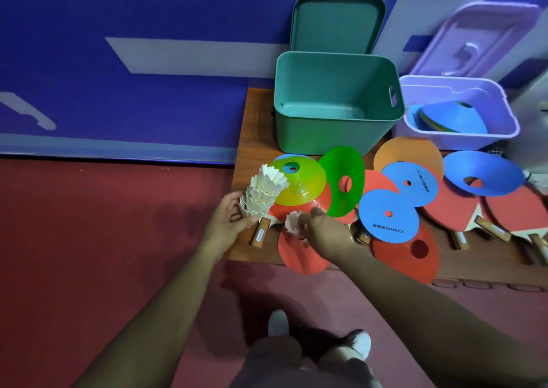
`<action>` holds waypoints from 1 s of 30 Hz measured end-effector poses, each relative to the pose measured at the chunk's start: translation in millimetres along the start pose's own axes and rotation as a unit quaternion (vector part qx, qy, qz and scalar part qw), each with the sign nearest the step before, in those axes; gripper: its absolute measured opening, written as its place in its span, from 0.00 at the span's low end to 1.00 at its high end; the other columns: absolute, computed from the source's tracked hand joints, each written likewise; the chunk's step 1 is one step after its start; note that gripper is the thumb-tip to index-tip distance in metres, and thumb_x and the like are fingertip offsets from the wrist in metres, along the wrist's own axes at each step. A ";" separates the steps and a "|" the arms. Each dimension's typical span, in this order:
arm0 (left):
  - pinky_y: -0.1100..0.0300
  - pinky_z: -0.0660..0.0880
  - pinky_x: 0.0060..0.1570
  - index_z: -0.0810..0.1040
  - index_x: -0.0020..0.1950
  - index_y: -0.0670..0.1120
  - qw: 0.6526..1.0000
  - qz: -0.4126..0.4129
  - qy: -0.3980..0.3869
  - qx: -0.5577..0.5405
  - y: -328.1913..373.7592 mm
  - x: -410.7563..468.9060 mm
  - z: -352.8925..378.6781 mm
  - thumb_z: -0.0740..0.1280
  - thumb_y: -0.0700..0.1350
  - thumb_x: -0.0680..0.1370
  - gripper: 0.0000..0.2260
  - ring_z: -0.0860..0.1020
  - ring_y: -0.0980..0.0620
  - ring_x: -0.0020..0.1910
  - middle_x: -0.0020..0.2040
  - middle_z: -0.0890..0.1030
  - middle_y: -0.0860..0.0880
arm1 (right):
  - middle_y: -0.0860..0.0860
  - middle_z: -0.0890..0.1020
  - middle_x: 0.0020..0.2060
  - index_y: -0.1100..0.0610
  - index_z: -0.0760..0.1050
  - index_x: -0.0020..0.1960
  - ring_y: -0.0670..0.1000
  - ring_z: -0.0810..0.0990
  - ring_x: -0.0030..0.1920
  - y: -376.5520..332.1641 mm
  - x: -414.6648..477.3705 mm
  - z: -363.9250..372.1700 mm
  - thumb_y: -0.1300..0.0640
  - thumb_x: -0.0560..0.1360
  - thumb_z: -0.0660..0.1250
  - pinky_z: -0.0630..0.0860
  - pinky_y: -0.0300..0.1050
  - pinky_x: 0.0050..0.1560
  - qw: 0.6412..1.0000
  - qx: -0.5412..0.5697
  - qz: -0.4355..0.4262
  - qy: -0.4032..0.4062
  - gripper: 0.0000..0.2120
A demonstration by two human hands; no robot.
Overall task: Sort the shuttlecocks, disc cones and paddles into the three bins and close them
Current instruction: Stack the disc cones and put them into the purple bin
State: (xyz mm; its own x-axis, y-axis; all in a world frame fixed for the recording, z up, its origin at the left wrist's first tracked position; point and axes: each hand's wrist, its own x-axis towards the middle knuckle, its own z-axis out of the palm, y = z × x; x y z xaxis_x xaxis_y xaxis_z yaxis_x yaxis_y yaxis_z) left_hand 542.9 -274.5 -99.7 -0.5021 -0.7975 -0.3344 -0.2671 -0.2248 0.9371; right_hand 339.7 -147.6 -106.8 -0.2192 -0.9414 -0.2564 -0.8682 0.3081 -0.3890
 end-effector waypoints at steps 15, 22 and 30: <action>0.62 0.77 0.53 0.70 0.62 0.47 0.991 0.073 -0.109 -0.013 109.6 36.0 126.2 0.72 0.29 0.70 0.25 0.78 0.56 0.53 0.56 0.78 0.53 | 0.55 0.79 0.38 0.56 0.75 0.43 0.46 0.74 0.32 60.6 -40.8 -239.5 0.59 0.75 0.70 0.69 0.34 0.34 0.881 0.354 0.056 0.310 0.04; 0.70 0.74 0.49 0.73 0.58 0.50 0.981 0.130 -0.139 0.044 160.4 59.7 213.5 0.74 0.30 0.68 0.24 0.79 0.55 0.50 0.53 0.80 0.50 | 0.57 0.81 0.39 0.54 0.73 0.42 0.51 0.77 0.39 133.1 -47.9 -267.8 0.61 0.74 0.70 0.73 0.45 0.46 0.926 0.290 0.018 0.242 0.06; 0.67 0.73 0.51 0.73 0.55 0.55 0.973 0.185 -0.108 0.081 219.7 104.8 395.4 0.77 0.40 0.68 0.22 0.79 0.61 0.51 0.53 0.81 0.52 | 0.47 0.77 0.35 0.53 0.72 0.42 0.46 0.74 0.37 323.4 -56.9 -341.2 0.57 0.76 0.67 0.71 0.43 0.44 0.898 0.315 0.045 0.304 0.06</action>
State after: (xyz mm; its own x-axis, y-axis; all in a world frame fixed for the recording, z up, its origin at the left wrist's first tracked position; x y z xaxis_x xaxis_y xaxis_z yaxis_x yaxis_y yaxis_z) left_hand 106.3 -186.2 31.6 -0.7456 -0.6663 -0.0064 -0.1522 0.1610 0.9752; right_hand -80.5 -41.2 83.8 -0.6453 -0.7503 0.1438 -0.4519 0.2231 -0.8637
